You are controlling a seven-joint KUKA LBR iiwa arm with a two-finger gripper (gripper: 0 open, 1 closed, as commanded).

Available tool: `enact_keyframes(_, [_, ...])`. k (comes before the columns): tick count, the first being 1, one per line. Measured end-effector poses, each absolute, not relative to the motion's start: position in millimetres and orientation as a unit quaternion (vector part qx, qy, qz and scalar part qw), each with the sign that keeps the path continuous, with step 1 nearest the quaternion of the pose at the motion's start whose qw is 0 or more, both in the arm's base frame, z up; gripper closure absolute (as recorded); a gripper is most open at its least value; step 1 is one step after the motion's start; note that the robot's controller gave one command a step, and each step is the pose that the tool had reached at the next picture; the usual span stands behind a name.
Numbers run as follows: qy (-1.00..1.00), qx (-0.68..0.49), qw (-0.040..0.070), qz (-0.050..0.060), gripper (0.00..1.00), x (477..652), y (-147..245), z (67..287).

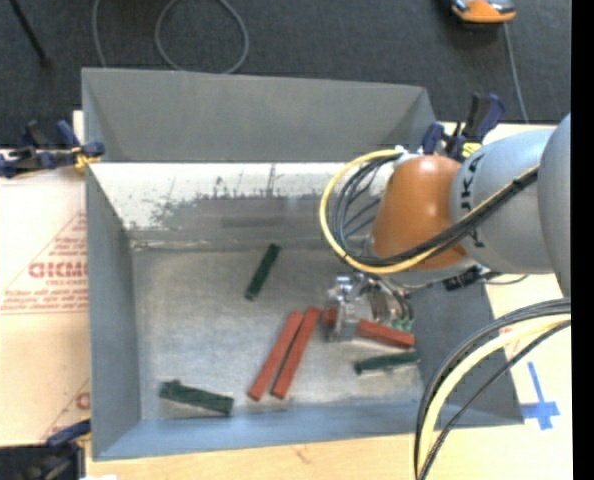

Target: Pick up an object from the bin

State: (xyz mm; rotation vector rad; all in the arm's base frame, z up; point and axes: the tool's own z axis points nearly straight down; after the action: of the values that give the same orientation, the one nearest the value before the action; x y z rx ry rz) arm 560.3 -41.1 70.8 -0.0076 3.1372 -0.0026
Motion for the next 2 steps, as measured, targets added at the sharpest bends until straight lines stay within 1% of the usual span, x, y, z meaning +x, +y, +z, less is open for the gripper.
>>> enact_keyframes(1, [1.000,0.017,0.000,0.001,1.00,512.7,-8.9,101.6])
enact_keyframes(2, [0.999,0.034,0.003,0.001,1.00,505.2,10.3,137.0])
